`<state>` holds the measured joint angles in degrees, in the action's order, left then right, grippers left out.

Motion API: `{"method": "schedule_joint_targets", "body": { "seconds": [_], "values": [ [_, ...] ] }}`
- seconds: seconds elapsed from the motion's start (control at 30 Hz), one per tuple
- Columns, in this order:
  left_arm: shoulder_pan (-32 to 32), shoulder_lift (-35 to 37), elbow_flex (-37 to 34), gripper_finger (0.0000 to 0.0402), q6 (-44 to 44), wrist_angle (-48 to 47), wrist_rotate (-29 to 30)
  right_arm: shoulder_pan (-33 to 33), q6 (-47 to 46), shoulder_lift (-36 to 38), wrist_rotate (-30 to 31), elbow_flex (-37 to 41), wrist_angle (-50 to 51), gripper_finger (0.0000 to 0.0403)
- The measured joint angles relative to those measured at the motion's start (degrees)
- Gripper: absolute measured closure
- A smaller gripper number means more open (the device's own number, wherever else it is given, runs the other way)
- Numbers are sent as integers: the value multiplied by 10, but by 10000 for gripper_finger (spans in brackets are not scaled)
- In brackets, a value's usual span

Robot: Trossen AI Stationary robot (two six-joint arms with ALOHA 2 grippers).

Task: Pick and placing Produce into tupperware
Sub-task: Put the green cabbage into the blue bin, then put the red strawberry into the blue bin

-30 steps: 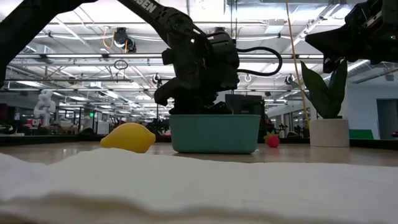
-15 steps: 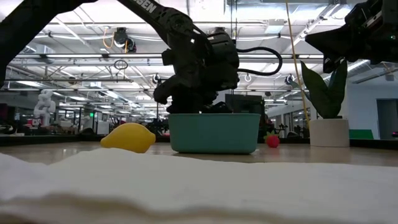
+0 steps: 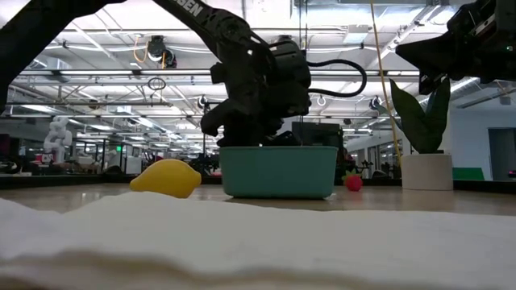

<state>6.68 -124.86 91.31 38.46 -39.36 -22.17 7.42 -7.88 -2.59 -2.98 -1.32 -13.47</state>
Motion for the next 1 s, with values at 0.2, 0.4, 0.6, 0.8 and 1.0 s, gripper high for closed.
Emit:
{"method": "schedule_joint_targets", "body": {
  "seconds": [0.2,0.4,0.6,0.8,1.0],
  "values": [
    [0,1,12,98,-1,-5,3,0,0,0,0,0,0,403],
    [0,1,24,98,0,-14,14,0,0,0,0,0,0,403],
    [0,1,53,98,0,-51,21,0,0,0,0,0,0,403],
    [0,2,85,98,-6,-75,48,0,0,0,0,0,0,403],
    [-1,2,106,98,-15,-79,78,0,0,0,0,0,0,403]
  ]
}}
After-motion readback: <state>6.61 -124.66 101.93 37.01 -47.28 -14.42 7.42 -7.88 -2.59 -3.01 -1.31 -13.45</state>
